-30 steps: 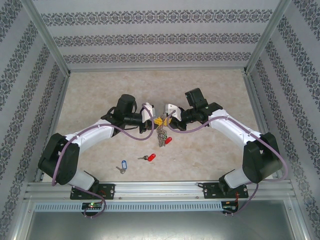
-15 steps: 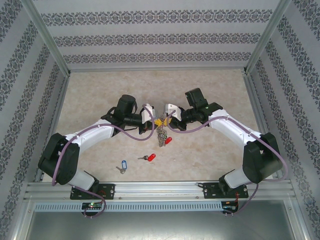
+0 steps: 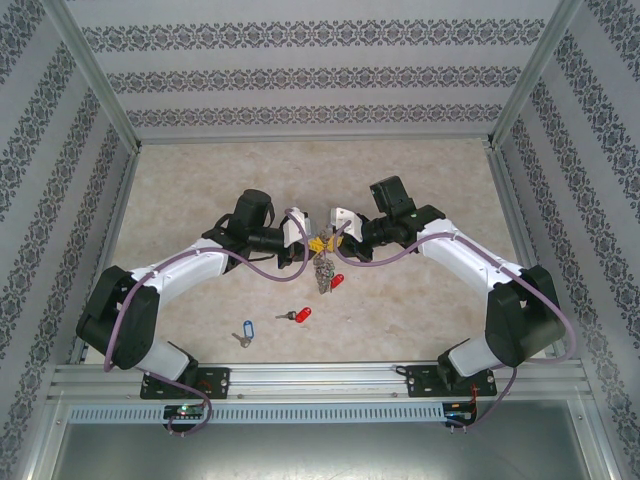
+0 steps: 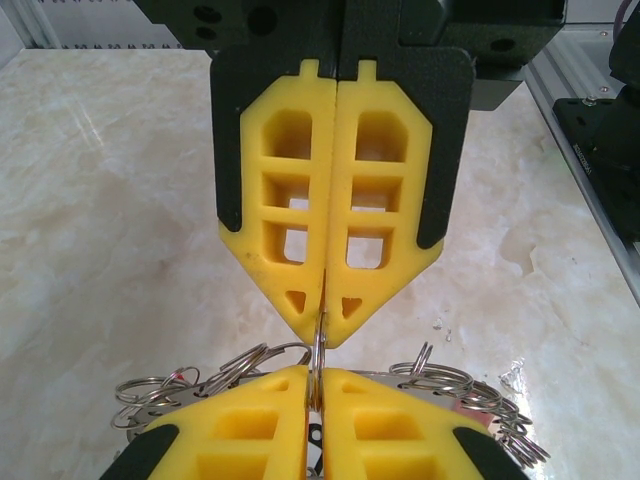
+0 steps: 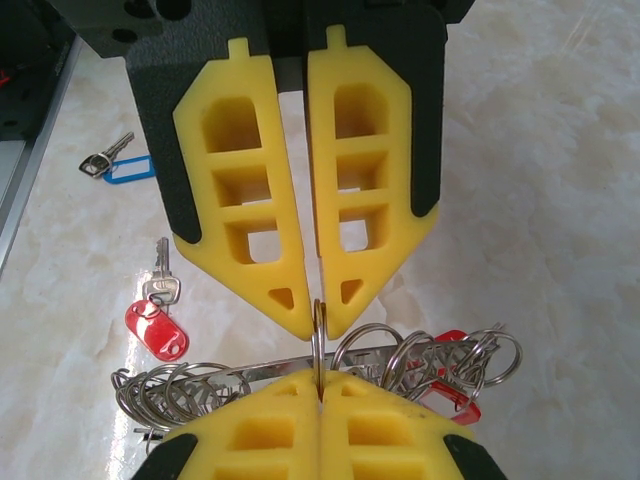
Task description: Put the keys on the keyring
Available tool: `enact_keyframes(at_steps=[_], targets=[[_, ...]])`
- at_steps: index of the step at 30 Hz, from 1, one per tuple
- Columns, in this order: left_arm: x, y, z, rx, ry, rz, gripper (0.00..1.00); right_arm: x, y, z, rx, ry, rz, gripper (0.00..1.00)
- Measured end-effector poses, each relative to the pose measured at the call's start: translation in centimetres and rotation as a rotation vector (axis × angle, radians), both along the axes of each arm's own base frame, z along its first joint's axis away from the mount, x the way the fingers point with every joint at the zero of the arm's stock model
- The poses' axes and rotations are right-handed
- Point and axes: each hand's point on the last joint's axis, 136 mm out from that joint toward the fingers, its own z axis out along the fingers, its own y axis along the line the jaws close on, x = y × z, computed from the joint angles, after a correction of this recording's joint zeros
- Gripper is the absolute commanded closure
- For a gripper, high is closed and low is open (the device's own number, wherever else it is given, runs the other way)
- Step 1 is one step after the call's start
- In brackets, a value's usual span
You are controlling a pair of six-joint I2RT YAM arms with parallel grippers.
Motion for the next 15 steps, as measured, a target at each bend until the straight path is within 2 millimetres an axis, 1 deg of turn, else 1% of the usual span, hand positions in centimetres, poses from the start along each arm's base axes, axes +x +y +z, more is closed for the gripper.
enact_keyframes(at_steps=[7, 9, 10, 11, 12, 14, 15], targets=[[0.01, -0.04, -0.02, -0.001, 0.002, -0.002, 0.86, -0.01, 0.01, -0.01, 0.0, 0.001, 0.0, 1.0], [0.1, -0.1, -0.03, -0.001, 0.003, -0.003, 0.83, -0.01, 0.01, 0.0, 0.0, 0.0, 0.0, 1.0], [0.16, -0.13, -0.01, -0.001, 0.002, -0.003, 0.83, -0.01, 0.01, 0.0, 0.0, 0.0, 0.0, 1.0], [0.18, -0.15, -0.05, -0.001, 0.003, -0.003, 0.9, -0.01, 0.01, 0.0, 0.0, 0.0, 0.0, 1.0], [0.11, -0.17, -0.08, -0.002, 0.008, -0.006, 0.94, 0.01, 0.0, -0.02, -0.001, 0.0, -0.001, 1.0], [0.02, -0.19, -0.11, -0.003, 0.011, -0.011, 0.89, 0.06, -0.05, -0.08, -0.005, -0.001, -0.004, 1.0], [0.01, -0.21, -0.1, -0.003, 0.012, -0.012, 0.89, 0.07, -0.05, -0.08, -0.005, 0.0, -0.006, 1.0]])
